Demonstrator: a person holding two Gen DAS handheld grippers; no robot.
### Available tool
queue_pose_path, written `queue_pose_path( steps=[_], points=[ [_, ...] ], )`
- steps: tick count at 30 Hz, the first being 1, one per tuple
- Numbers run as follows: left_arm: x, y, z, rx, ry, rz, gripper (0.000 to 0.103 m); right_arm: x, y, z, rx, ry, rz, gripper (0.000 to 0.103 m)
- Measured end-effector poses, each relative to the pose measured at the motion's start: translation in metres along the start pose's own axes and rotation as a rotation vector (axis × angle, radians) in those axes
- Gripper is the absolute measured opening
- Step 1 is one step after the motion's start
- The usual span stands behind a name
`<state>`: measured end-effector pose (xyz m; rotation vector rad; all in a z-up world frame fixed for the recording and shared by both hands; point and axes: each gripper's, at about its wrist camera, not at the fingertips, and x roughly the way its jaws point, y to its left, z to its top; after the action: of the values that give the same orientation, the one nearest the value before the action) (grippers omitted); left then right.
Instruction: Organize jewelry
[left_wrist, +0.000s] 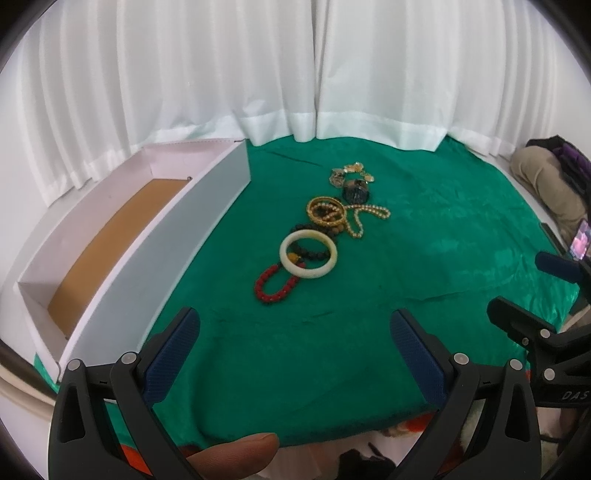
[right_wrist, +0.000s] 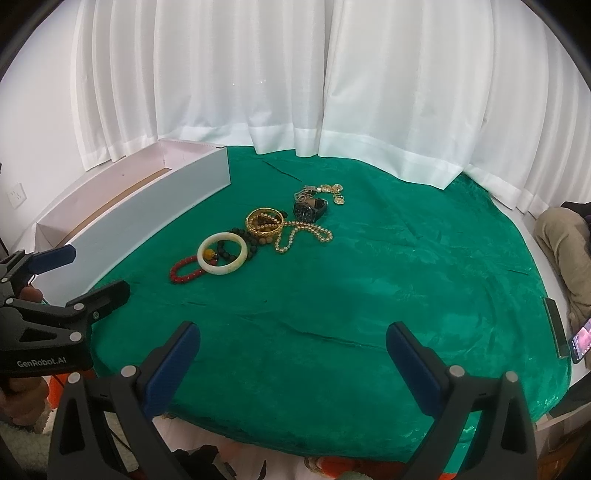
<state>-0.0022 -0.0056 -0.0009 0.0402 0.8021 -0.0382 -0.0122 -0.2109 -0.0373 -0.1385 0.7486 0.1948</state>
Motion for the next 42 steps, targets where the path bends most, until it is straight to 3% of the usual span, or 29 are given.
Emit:
queue_pose_path(
  steps=[42],
  points=[
    [0.0023, -0.0026, -0.0038, 0.007, 0.017, 0.003, 0.103, 0.0012, 0.0033, -0.0024, 0.007, 0.008, 0.009, 0.103]
  ],
)
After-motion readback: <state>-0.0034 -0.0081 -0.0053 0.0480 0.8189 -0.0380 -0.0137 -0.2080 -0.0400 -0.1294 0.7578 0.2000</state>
